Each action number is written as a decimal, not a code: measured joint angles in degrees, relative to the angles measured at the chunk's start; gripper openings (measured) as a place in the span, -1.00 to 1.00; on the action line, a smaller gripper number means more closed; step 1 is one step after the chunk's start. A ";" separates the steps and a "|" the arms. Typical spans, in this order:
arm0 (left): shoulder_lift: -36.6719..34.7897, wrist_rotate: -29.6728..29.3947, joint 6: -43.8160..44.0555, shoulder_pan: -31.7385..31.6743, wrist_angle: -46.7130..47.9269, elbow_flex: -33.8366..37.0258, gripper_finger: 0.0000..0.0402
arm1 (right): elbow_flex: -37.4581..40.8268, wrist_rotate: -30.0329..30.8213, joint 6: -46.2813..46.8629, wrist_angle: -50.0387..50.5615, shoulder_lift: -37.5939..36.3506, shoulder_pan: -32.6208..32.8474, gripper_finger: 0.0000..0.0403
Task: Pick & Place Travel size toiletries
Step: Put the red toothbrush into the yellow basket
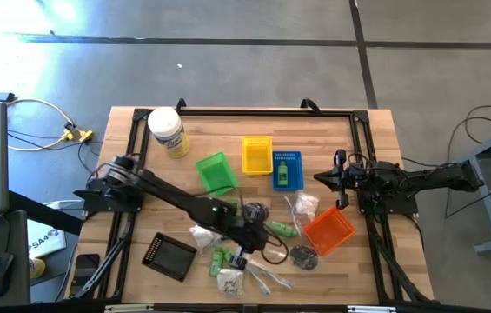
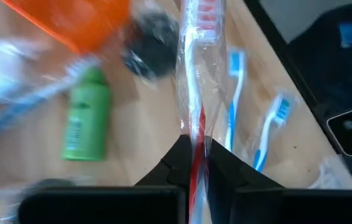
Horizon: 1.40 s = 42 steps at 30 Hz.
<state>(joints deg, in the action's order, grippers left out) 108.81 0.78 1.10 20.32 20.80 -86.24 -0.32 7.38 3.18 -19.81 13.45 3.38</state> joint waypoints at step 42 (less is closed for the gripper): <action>-67.37 -26.90 14.91 -0.07 -37.69 66.25 -0.96 | 0.00 -0.37 0.04 -0.05 0.00 0.02 -0.99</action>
<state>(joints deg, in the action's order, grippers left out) 41.44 -26.13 16.01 20.25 -16.89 -19.98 -0.32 7.00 3.22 -19.86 13.45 3.39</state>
